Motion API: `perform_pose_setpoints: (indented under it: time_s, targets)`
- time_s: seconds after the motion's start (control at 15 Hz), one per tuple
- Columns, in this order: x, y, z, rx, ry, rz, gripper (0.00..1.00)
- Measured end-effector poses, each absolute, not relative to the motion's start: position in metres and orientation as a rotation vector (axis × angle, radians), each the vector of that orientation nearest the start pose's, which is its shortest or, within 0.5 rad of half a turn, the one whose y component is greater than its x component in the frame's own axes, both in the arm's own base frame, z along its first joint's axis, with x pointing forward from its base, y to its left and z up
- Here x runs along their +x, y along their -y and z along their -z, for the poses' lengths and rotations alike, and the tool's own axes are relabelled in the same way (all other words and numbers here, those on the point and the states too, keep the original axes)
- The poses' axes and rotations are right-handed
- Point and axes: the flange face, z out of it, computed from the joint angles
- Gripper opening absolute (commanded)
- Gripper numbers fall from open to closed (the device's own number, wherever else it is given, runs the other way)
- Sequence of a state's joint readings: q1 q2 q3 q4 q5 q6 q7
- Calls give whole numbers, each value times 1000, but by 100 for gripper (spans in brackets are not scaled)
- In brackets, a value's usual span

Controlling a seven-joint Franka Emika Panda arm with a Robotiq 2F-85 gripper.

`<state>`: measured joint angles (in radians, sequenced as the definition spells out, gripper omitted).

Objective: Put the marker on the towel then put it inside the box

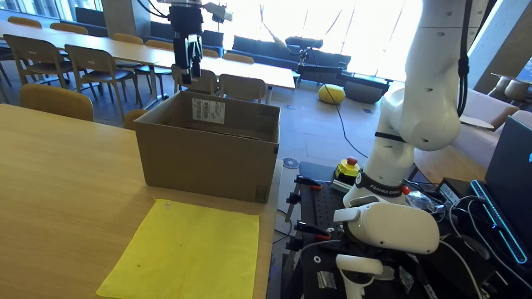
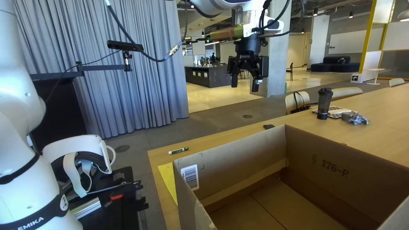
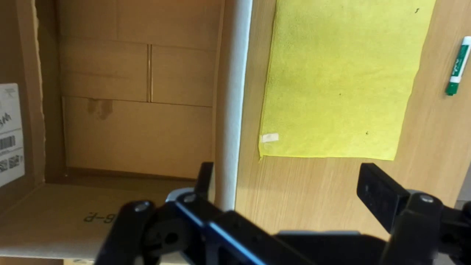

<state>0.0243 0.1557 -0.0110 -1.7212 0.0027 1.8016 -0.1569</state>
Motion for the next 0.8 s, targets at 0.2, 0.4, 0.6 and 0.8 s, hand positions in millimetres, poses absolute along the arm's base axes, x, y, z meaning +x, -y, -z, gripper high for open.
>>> perform_pose_setpoints:
  time_s: [0.2, 0.4, 0.6, 0.8]
  targets:
    - [623, -41, -464, -3108, 351, -137, 100]
    - [635, -73, -445, -3095, 436, -167, 100]
    - [639, -105, -423, -3077, 517, -210, 100]
    - [636, -145, -397, -3049, 599, -268, 100]
